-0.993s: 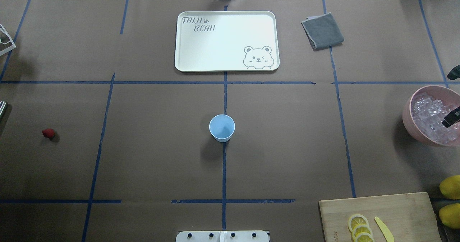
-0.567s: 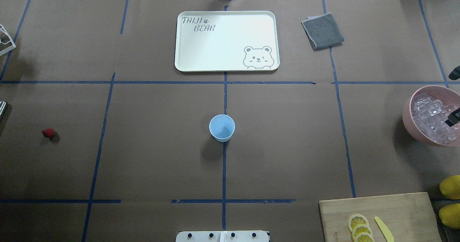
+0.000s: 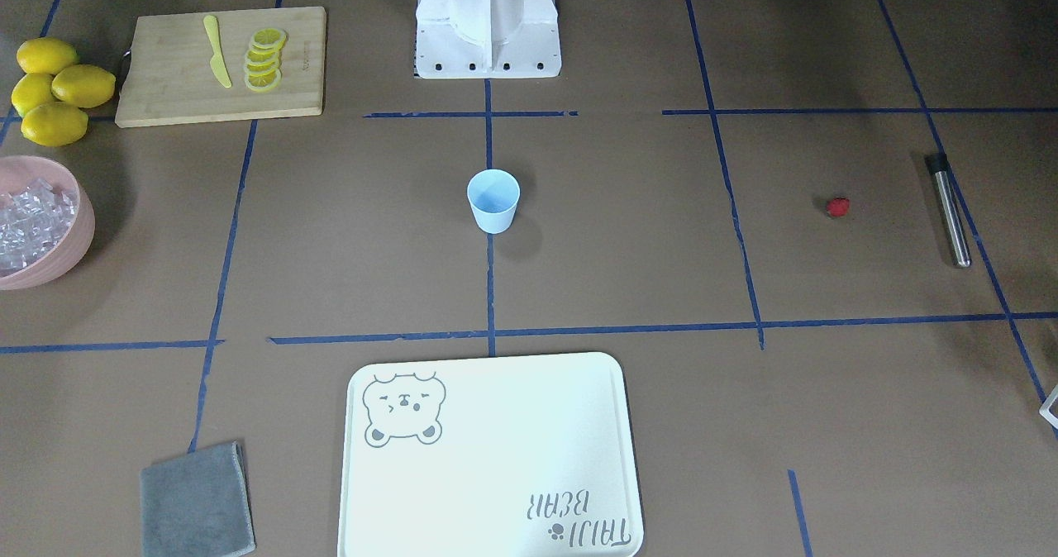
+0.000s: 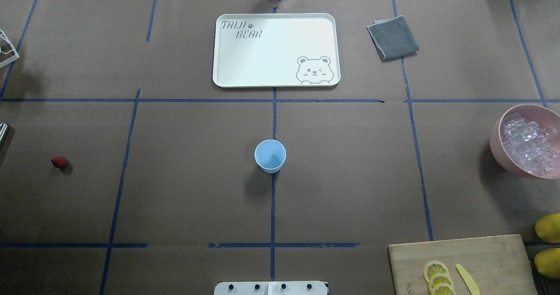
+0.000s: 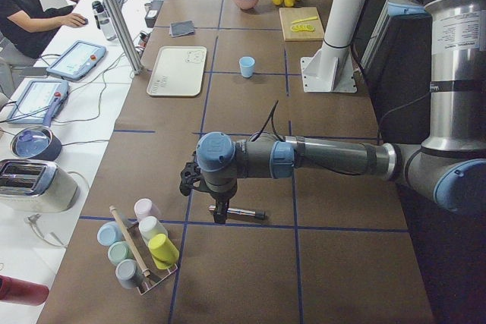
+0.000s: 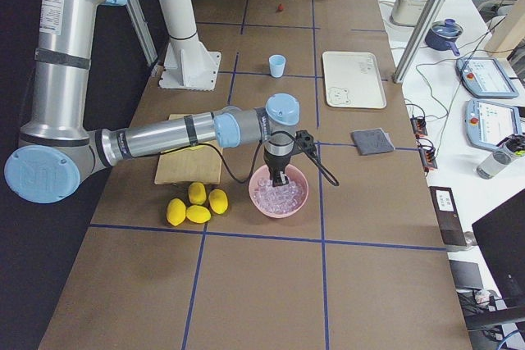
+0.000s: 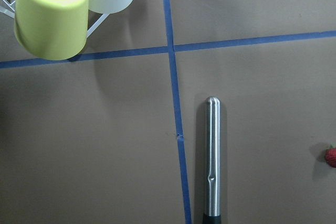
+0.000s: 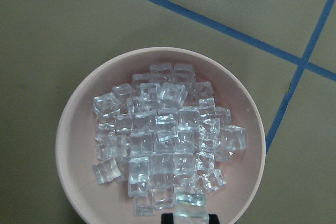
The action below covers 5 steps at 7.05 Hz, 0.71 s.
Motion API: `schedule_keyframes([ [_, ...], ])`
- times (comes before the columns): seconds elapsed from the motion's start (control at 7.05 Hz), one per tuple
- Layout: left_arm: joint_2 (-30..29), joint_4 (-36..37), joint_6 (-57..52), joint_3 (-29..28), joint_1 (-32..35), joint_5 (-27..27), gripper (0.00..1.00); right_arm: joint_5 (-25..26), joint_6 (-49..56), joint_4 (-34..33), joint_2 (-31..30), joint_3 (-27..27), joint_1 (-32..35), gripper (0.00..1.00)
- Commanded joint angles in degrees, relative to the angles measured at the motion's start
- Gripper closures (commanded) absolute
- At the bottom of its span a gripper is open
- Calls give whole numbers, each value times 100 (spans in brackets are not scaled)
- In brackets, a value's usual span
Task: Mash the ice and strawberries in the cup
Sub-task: 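Carry the ice cube with the right gripper over the light-blue cup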
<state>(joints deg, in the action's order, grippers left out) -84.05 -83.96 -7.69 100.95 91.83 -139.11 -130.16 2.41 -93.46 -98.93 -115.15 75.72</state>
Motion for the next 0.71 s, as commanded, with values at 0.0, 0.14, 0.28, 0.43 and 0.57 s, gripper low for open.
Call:
schedule_keyframes([
  [0.0, 21, 2, 4, 39, -7, -2, 0, -236, -161, -793, 755, -420, 109, 100],
  [0.14, 21, -6, 4, 39, -7, 7, 0, -290, -701, -1197, 1474, -377, 92, 100],
  [0.28, 12, -15, 4, 39, -7, 7, 0, -291, -1324, -1601, 2204, -376, -282, 100],
  [0.43, -6, -41, 4, 39, -16, 42, 0, -282, -2209, -1692, 2794, -333, -695, 100],
  [0.57, -6, -42, -5, 39, -16, 68, 0, -221, -3158, -1684, 3235, -341, -1230, 100],
])
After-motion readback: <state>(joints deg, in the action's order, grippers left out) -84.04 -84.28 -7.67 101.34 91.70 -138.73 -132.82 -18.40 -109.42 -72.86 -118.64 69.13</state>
